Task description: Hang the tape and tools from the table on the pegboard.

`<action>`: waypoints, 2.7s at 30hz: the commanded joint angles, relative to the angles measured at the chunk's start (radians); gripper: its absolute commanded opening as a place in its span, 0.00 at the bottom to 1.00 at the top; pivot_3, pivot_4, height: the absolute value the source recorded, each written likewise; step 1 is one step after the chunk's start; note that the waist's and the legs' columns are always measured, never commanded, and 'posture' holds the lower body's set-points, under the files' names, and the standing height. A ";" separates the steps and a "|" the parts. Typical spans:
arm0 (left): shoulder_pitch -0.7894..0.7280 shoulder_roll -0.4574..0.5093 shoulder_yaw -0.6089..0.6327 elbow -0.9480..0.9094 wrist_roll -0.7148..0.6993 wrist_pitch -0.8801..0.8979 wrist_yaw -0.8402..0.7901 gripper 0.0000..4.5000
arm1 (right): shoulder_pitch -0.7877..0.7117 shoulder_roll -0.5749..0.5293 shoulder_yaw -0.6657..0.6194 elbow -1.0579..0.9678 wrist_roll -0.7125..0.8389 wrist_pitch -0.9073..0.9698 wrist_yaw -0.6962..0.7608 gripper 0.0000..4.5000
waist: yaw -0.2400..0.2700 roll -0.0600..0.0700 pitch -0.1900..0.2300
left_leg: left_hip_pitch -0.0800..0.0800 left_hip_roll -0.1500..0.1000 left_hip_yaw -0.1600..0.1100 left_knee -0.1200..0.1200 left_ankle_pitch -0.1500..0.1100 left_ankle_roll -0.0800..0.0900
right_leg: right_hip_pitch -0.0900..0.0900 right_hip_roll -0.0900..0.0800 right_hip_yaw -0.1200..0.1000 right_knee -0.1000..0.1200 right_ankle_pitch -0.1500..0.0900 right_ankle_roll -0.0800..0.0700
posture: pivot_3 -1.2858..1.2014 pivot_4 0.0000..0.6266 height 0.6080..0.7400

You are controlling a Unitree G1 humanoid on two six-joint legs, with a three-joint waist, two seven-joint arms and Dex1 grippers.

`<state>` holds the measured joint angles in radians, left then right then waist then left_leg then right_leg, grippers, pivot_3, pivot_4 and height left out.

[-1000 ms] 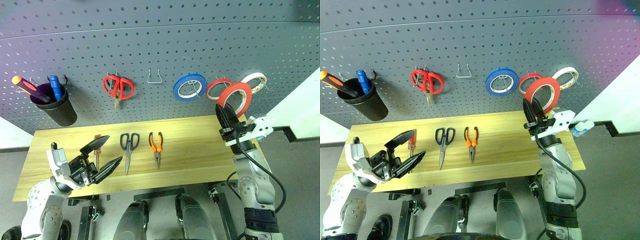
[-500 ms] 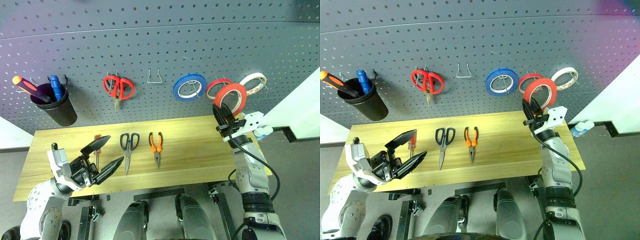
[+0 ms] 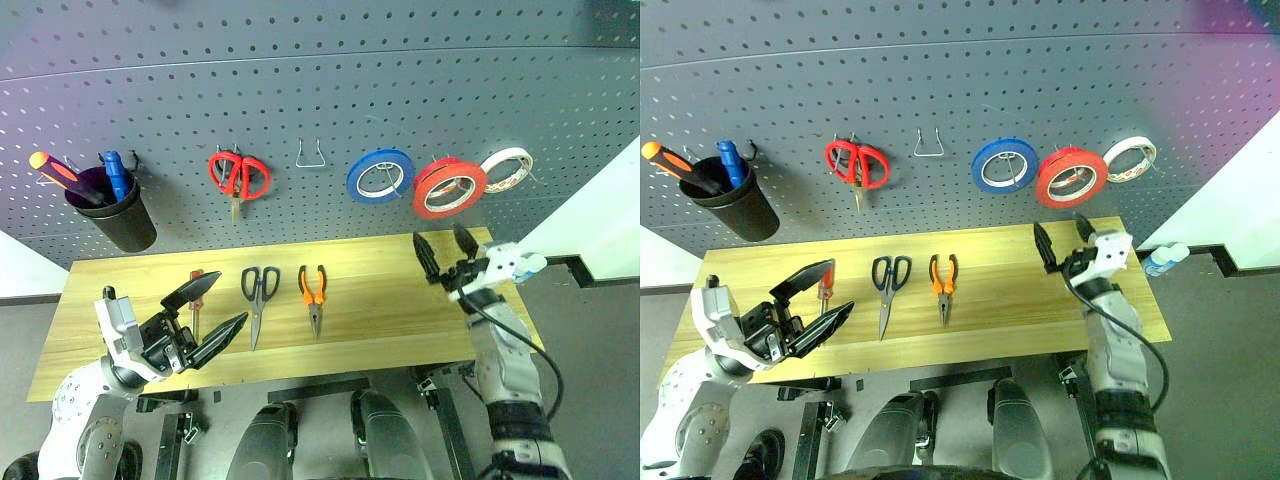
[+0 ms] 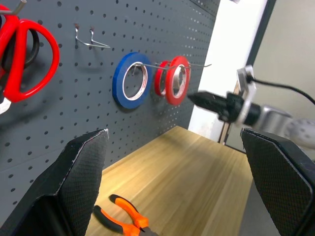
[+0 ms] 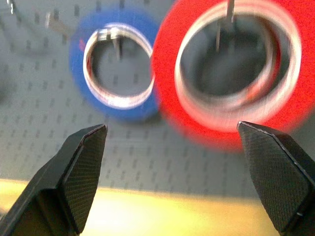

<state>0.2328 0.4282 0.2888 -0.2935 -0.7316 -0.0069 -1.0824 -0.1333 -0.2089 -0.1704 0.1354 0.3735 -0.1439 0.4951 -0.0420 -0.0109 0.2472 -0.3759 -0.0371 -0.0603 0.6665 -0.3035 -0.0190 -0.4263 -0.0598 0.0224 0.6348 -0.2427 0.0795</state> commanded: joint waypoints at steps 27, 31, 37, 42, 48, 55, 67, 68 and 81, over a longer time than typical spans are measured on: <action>0.274 0.015 0.180 -0.045 0.012 -0.026 0.107 1.00 | -0.079 0.125 0.319 -0.290 -0.040 0.921 -0.220 1.00 | 0.008 -0.002 0.003 | -0.004 0.001 0.000 -0.002 -0.001 0.001 | -0.003 -0.001 0.001 -0.005 -0.002 -0.003 | 0.54 0.44 0.98; 0.280 0.021 0.190 -0.060 0.002 -0.020 0.107 1.00 | -0.078 0.162 0.334 -0.283 -0.064 0.938 -0.269 1.00 | 0.012 -0.001 0.003 | -0.007 0.001 -0.001 -0.002 0.000 0.001 | -0.006 -0.001 0.000 -0.004 -0.002 -0.003 | 0.55 0.45 0.98; 0.303 0.041 0.213 -0.087 -0.024 0.006 0.102 1.00 | -0.095 0.216 0.365 -0.220 -0.114 0.949 -0.339 1.00 | 0.026 -0.001 0.006 | -0.015 0.001 -0.001 -0.002 0.000 0.001 | -0.015 -0.001 0.000 -0.004 0.000 -0.001 | 0.55 0.47 0.98; 0.329 0.047 0.234 -0.115 -0.042 0.020 0.104 1.00 | -0.132 0.242 0.354 -0.153 -0.147 0.920 -0.371 1.00 | 0.029 0.000 0.012 | -0.016 0.001 -0.001 -0.003 -0.001 0.001 | -0.015 -0.001 0.000 -0.005 -0.002 -0.004 | 0.56 0.49 0.98; 0.342 0.034 0.225 -0.142 -0.042 0.029 0.113 1.00 | -0.184 0.268 0.343 -0.088 -0.169 0.915 -0.391 1.00 | 0.029 -0.001 0.021 | -0.016 0.001 -0.001 -0.003 -0.001 0.001 | -0.015 -0.001 -0.001 -0.005 -0.002 -0.004 | 0.56 0.49 0.98; 0.340 0.026 0.223 -0.137 -0.038 0.029 0.107 1.00 | -0.227 0.310 0.342 -0.023 -0.191 0.892 -0.413 1.00 | 0.029 -0.001 0.026 | -0.016 0.001 -0.001 -0.004 -0.001 0.001 | -0.016 -0.001 -0.001 -0.005 -0.002 -0.004 | 0.57 0.50 0.98; 0.337 0.017 0.218 -0.140 -0.035 0.029 0.101 1.00 | -0.266 0.374 0.308 0.044 -0.223 0.925 -0.487 1.00 | 0.029 0.000 0.031 | -0.017 0.001 -0.001 -0.005 -0.001 0.001 | -0.017 -0.001 -0.001 -0.006 -0.002 -0.004 | 0.57 0.51 0.98; 0.337 0.016 0.217 -0.141 -0.035 0.029 0.101 1.00 | -0.266 0.375 0.309 0.047 -0.227 0.926 -0.490 1.00 | 0.029 0.000 0.031 | -0.017 0.001 -0.001 -0.005 -0.001 0.001 | -0.017 -0.001 -0.001 -0.006 -0.002 -0.004 | 0.57 0.51 0.98; 0.343 0.007 0.210 -0.141 -0.028 0.023 0.091 1.00 | -0.274 0.416 0.339 0.056 -0.259 0.944 -0.525 1.00 | 0.029 0.003 0.035 | -0.018 0.001 -0.001 -0.006 -0.001 0.001 | -0.018 -0.001 -0.001 -0.008 -0.002 -0.004 | 0.57 0.52 0.98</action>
<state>0.5566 0.4367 0.4931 -0.4119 -0.7578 0.0306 -0.9831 -0.4015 0.1553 0.1496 0.2018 0.1208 0.7994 -0.0252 -0.0134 -0.0082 0.2821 -0.3943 -0.0361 -0.0615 0.6608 -0.3044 -0.0175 -0.4441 -0.0613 0.0216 0.6269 -0.2449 0.0756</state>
